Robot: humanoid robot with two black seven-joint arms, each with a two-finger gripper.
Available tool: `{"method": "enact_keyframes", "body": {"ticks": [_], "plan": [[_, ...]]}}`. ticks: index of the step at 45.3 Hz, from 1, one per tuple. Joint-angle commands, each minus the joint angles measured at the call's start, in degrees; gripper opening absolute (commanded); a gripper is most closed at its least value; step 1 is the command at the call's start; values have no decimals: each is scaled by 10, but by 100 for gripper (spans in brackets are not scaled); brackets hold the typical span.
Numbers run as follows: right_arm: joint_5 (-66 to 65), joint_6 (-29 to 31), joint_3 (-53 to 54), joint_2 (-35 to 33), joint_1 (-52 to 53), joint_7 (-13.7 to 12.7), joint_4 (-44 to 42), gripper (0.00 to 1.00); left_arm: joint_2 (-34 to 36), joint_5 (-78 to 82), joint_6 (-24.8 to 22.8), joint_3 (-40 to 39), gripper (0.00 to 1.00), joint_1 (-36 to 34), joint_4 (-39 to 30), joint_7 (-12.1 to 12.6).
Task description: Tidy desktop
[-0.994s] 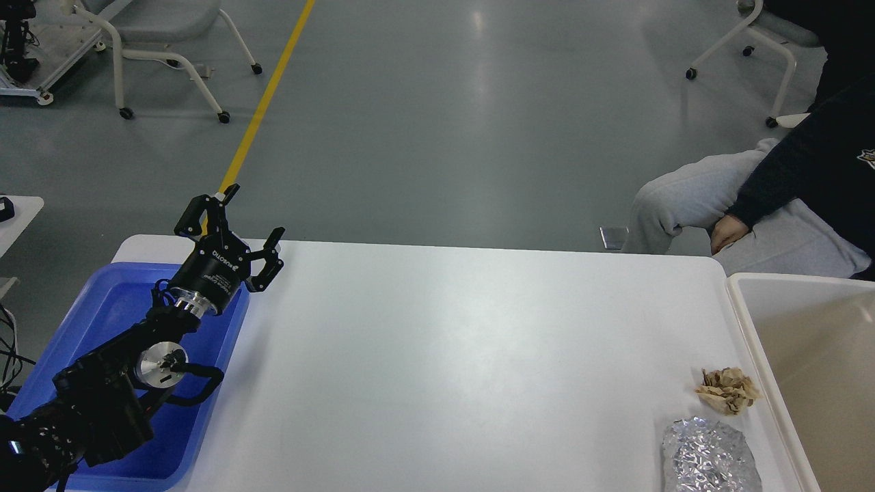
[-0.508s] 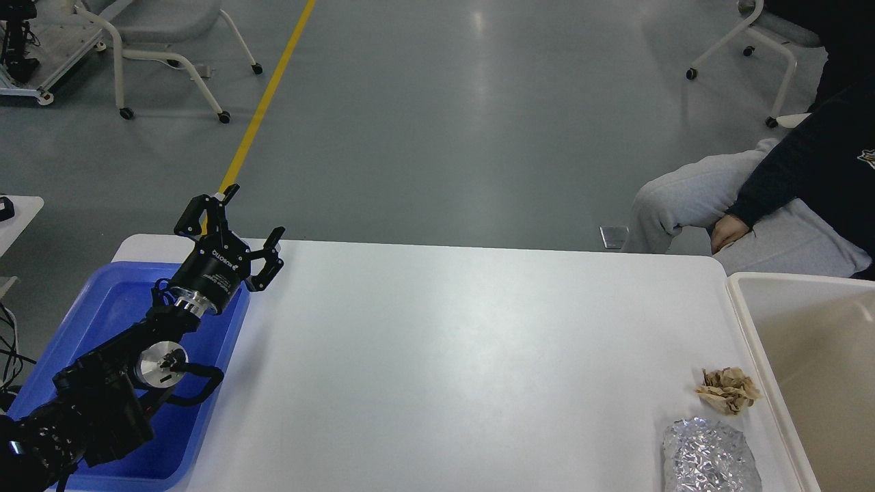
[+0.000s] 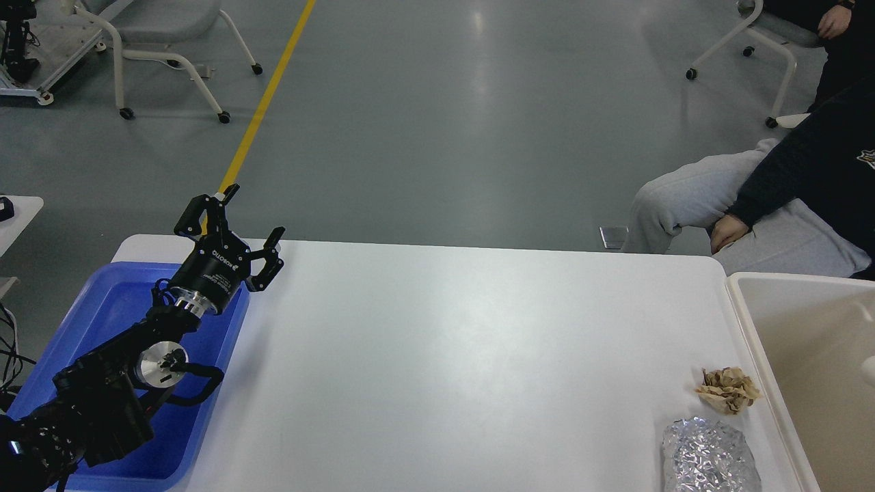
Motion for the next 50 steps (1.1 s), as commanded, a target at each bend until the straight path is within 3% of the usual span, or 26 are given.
{"method": "enact_keyframes", "body": {"ticks": [1, 8, 12, 18, 19, 21, 22, 40, 50], "plan": [[1, 1, 3, 5, -9, -1, -1, 0, 0, 0, 0, 0, 100, 0, 1, 0], [2, 1, 3, 11, -10, -1, -1, 0, 0, 0, 0, 0, 100, 0, 0, 0], [2, 1, 4, 13, -10, -1, -1, 15, -1, 0, 0, 0, 100, 0, 0, 0], [2, 0, 18, 14, -10, -1, -1, 50, 0, 0, 0, 0, 100, 0, 0, 0], [1, 0, 24, 14, -10, -1, -1, 60, -1, 0, 0, 0, 100, 0, 0, 0], [0, 0, 30, 14, -10, -1, -1, 95, 0, 0, 0, 0, 100, 0, 0, 0], [0, -1, 32, 14, -10, 0, -1, 100, 0, 0, 0, 0, 100, 0, 0, 0], [-8, 0, 26, 6, 5, 2, 3, 100, -1, 0, 0, 0, 100, 0, 0, 0], [-8, 8, 32, -31, 57, 1, 21, 100, 0, 0, 0, 0, 100, 0, 1, 0]]}}
